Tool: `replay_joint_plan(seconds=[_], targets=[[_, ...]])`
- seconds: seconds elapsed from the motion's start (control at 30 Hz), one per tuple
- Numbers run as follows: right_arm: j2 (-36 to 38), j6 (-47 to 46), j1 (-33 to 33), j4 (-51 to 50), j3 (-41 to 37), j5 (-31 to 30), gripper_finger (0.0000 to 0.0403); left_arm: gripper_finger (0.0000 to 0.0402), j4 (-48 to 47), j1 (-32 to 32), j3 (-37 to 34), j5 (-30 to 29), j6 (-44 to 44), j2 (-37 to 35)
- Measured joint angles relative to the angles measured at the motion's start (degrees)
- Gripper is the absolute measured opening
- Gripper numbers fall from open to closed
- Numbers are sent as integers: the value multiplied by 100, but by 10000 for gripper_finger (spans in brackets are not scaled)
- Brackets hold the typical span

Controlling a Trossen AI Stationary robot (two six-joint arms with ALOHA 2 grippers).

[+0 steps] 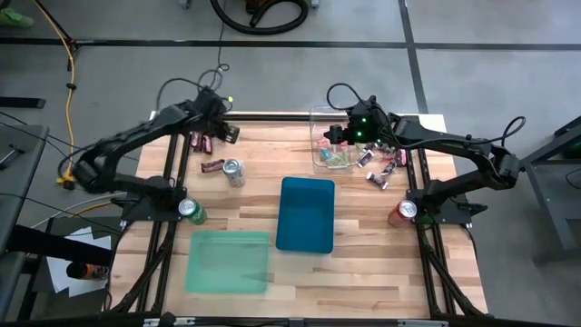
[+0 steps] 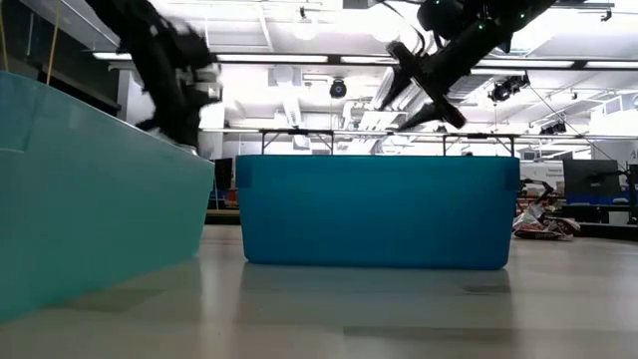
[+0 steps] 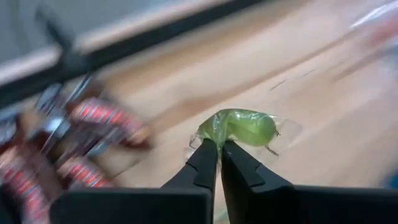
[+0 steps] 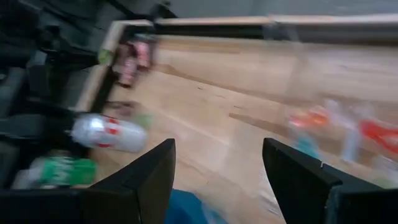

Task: Sort candy
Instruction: Put the green gummy into the transparent bin

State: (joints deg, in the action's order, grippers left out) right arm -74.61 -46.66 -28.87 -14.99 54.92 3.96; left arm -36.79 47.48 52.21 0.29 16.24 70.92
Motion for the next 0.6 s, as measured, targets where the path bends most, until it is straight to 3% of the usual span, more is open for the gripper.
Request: replay_joint_plan(seconds=[0.13,0.27,0.43,0.6], targets=[[7,-69,-1,1331,0,407,236,1,815,-546,2,180,431,-536],[9,-30,-1,2541,0,800,236,0,1641,-1299,3,149,913,-508],[10,-350,-37,4184,0,1400,236,0,2809,-2152,4,-45,1120,100],[13,-624,-40,5737,0,1463,236,0,3798,-2604,291,-65,1166,1095]])
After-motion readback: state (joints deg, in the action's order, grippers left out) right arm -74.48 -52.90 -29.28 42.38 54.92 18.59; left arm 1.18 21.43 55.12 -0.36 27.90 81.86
